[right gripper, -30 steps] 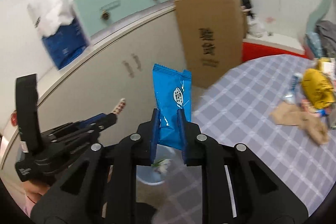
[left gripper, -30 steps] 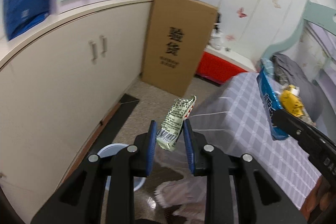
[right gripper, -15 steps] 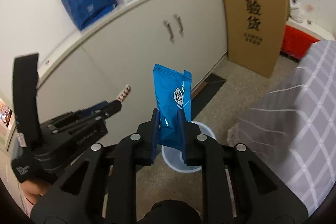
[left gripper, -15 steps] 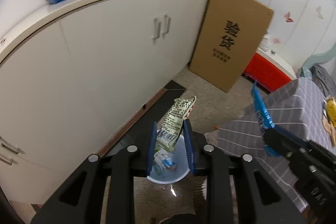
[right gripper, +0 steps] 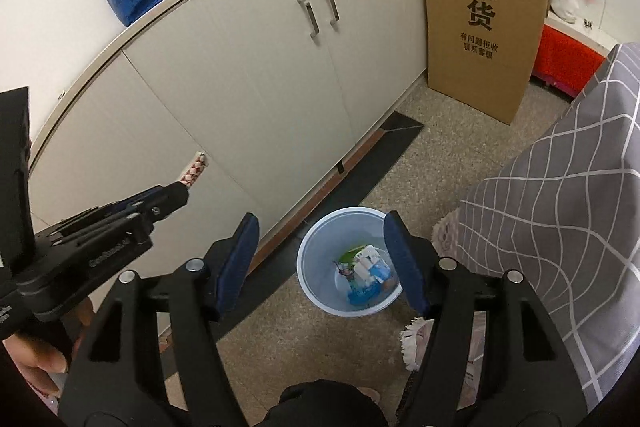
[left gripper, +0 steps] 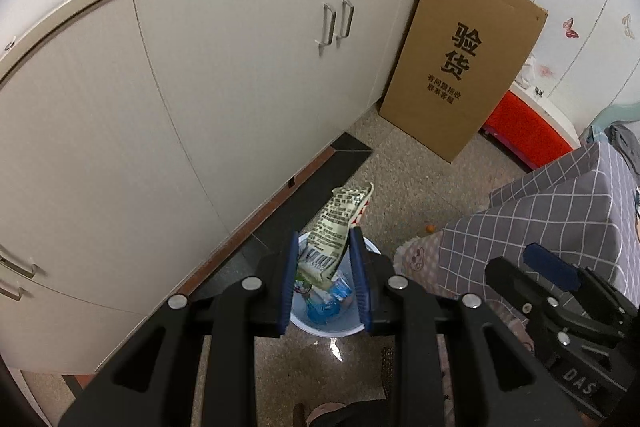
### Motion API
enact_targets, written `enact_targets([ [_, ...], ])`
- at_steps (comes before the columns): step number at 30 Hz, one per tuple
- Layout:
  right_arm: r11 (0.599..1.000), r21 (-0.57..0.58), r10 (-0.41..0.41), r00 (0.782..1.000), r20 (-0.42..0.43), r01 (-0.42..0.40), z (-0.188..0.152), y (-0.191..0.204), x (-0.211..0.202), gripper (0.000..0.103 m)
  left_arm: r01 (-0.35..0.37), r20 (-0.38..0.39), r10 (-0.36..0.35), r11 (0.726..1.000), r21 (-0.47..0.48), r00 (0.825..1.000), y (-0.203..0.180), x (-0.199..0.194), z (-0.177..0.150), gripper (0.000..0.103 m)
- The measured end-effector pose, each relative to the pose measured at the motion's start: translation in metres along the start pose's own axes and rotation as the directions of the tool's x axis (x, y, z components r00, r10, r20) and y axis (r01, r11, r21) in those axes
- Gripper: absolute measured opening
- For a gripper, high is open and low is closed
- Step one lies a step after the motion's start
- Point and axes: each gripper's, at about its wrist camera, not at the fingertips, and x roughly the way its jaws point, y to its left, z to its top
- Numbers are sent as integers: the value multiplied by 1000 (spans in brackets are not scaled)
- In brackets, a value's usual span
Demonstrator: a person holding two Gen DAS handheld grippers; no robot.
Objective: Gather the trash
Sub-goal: 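Carry both wrappers over the wastebasket and open the tools to drop them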
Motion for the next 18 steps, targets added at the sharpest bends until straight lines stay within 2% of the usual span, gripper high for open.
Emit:
enact_targets([
  [18, 998, 18, -60, 993, 105, 58, 8, -9, -32, 64, 39, -23, -38, 998, 56, 999, -28, 6, 0, 26],
])
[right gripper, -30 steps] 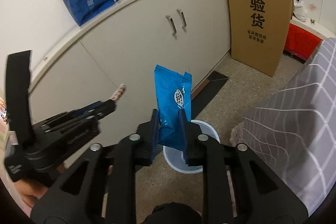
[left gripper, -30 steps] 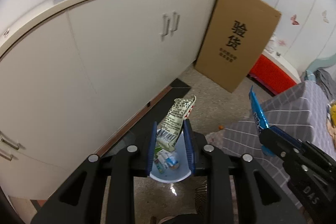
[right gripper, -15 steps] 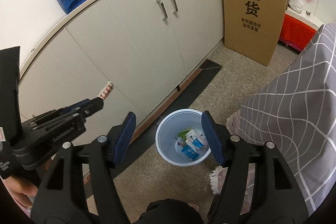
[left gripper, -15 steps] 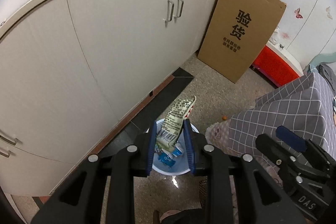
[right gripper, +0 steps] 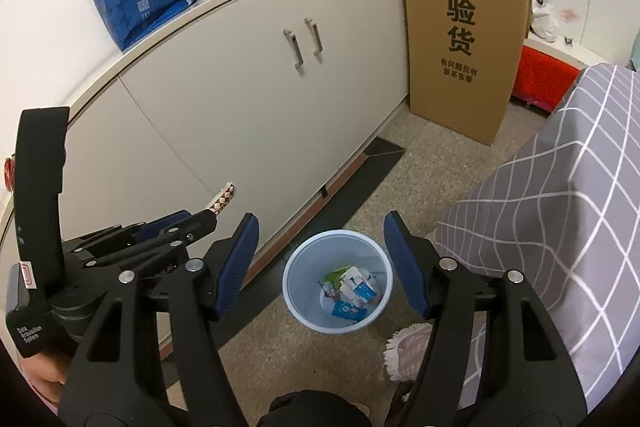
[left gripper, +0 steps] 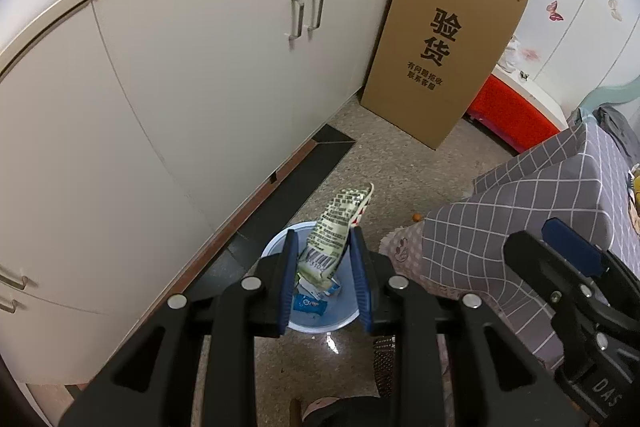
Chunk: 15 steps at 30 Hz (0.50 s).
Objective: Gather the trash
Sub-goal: 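Carry both wrappers over the wastebasket and open the tools to drop them, then grasp the tan stocking cloth with the left tool while the right tool grasps a small item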
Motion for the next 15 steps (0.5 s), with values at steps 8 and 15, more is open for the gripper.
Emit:
enact_targets([
  [8, 999, 38, -13, 999, 42, 11, 4, -15, -15, 65, -22, -39, 22, 1000, 13, 999, -11, 8, 11, 68],
  [15, 998, 61, -28, 999, 45, 25, 1, -25, -22, 66, -6, -30, 6, 1000, 0, 1000, -18, -2, 8, 69],
])
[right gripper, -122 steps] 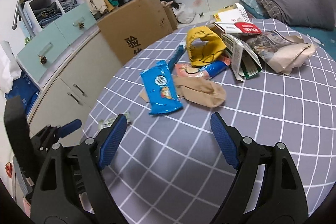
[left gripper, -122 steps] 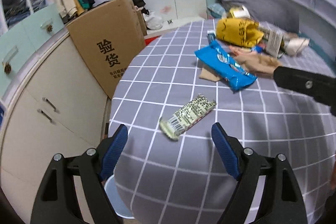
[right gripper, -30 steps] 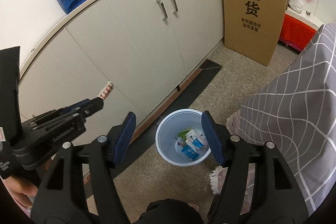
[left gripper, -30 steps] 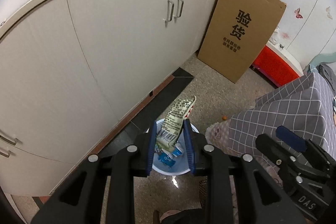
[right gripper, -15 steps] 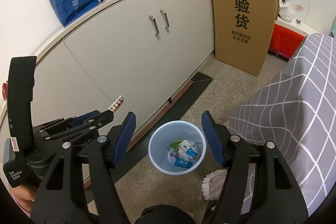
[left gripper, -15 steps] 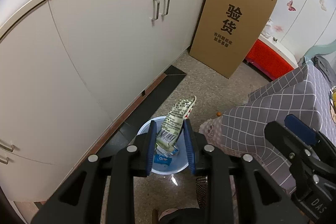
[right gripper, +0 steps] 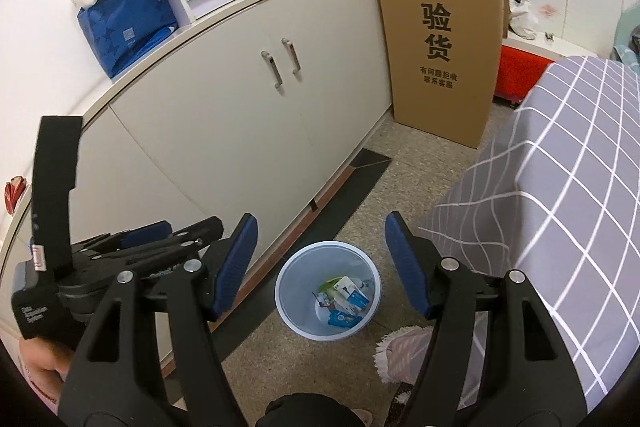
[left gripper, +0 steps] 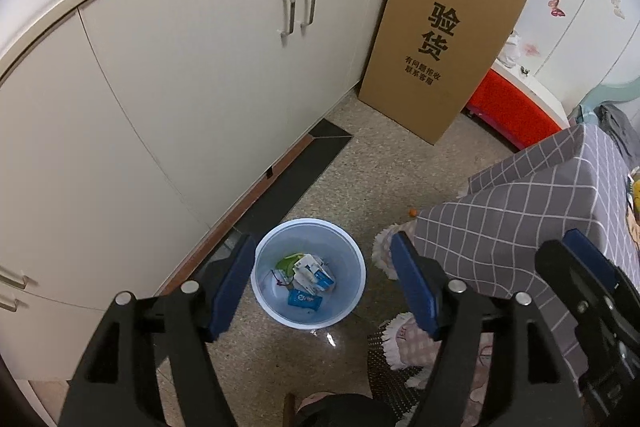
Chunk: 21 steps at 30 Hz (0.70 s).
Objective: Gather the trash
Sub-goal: 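Grasp the tan stocking cloth with the left tool while the right tool grasps a small item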
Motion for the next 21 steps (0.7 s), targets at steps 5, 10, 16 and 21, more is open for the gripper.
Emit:
enact_targets([
  [5, 1000, 23, 0, 1000, 25, -1, 2, -8, -14, 66, 9, 35, -10, 1000, 24, 999, -13, -20, -5, 72],
  [10, 999, 52, 2, 998, 68, -6, 5, -24, -40, 66, 18, 77, -23, 998, 65, 997, -35, -45, -9, 73],
  [16, 994, 109, -36, 991, 127, 22, 8, -65, -81, 67, 57, 119, -72, 991, 124, 990, -79, -71, -12, 74],
  [21, 979, 186, -119, 977, 177, 86, 3, -122, -122, 68, 101, 122, -127, 975, 199, 984, -136, -80, -16, 75],
])
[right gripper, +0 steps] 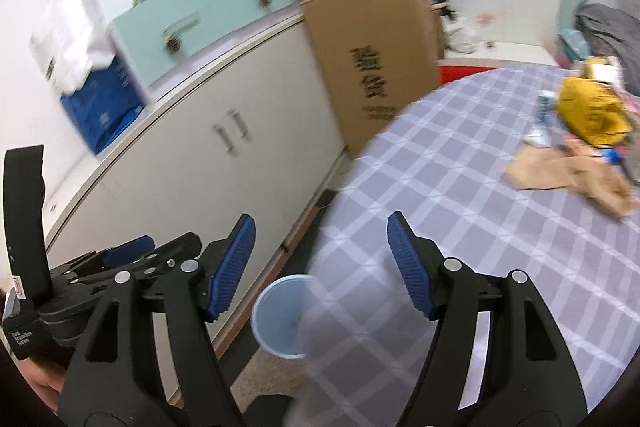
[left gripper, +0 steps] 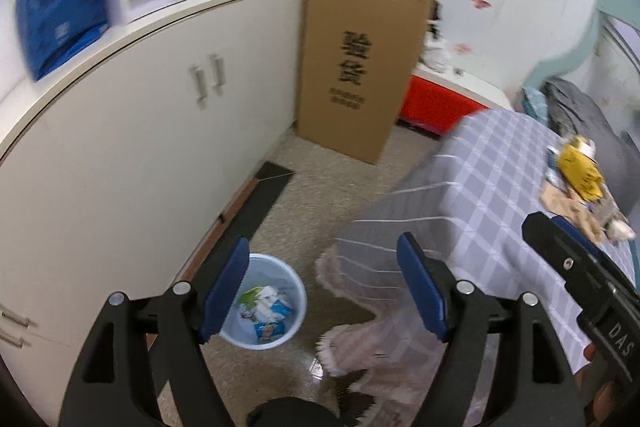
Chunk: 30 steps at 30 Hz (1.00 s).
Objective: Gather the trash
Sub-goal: 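Grasp the tan stocking cloth with the left tool while the right tool grasps a small item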
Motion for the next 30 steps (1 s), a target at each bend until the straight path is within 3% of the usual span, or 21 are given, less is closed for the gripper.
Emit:
enact_targets([
  [6, 987, 94, -136, 989, 59, 130, 5, -83, -39, 71, 102, -14, -101, 986, 129, 995, -89, 6, 5, 78],
  [11, 953, 202, -247, 965, 88, 226, 3, -155, -71, 73, 190, -34, -188, 952, 241, 982, -173, 11, 0, 82],
  [15, 922, 276, -307, 948, 88, 273, -1, -204, -89, 74, 261, -71, -251, 925, 276, 965, -225, 22, -2, 83],
  [23, 891, 347, -336, 939, 69, 293, -15, -254, -102, 74, 352, -149, -323, 900, 256, 935, -297, 55, -8, 83],
  [30, 888, 378, -309, 949, 66, 262, -13, -269, -100, 74, 310, -172, -270, 910, 274, 947, -327, 81, -12, 83],
])
